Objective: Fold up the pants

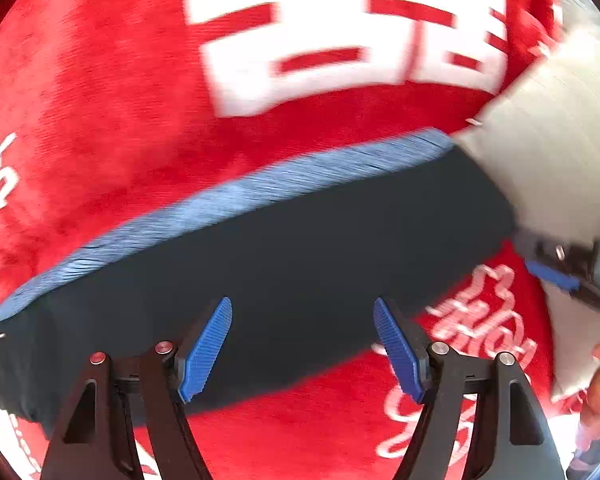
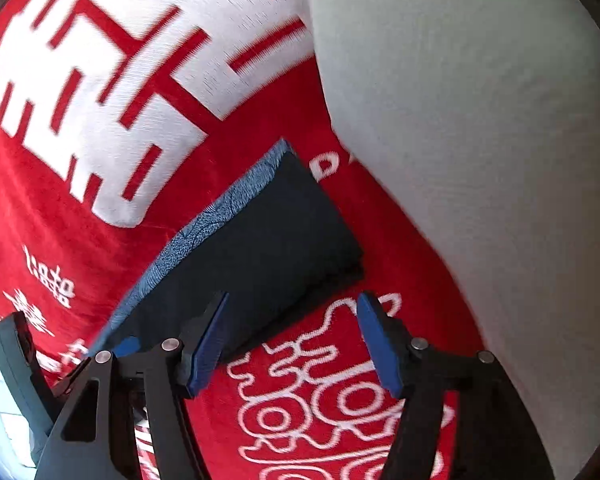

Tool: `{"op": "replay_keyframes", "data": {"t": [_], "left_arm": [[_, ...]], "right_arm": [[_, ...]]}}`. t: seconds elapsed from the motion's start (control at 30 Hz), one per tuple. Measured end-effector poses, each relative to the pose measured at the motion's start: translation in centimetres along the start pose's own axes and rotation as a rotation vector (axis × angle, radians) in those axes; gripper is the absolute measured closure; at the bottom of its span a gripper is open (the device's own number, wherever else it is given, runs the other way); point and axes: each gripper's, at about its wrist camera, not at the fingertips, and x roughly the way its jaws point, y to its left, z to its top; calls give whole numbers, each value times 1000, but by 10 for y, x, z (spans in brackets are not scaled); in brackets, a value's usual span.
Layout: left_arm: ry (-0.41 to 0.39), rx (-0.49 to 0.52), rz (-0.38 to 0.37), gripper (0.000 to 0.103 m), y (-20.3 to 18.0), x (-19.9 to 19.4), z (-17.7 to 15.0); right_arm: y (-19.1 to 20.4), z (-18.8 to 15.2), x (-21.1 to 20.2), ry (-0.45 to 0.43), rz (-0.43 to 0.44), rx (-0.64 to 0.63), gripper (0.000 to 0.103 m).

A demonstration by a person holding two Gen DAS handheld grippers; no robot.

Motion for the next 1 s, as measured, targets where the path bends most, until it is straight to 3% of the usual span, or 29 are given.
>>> {"op": "replay_keyframes", "data": {"t": [0.17,0.3,0.33,0.37,0.4,0.47,0.63,0.77,0.93,1.0], "left_arm": [[11,-95,27,28,56,10,29],[20,-110,-3,28,45,36,39],[27,-99,-13,28,42,40,38],[38,-83,-26,28,37,45,37],[53,-67,-37,28,31,50,36],[77,-43,-72,28,18,56,33],[32,-39,-91,28,17,30,24],[26,17,-94,28,10,12,13],[92,36,-95,28,-3,41,-8],[79,24,-86,28,-1,40,-11]], "right_arm": [[-7,-18,35,40,104,105,35],[-11,-19,52,-36,157,161,35],[-8,-16,55,-51,159,156,42],[-5,-12,60,-36,160,155,56],[-4,-10,62,-15,158,158,90],[-4,-5,59,-7,195,177,91],[26,-8,17,-40,235,20,92],[15,-20,-5,-52,267,89,92],[-8,-34,9,1,155,86,90],[-24,-32,28,85,69,68,79]]}}
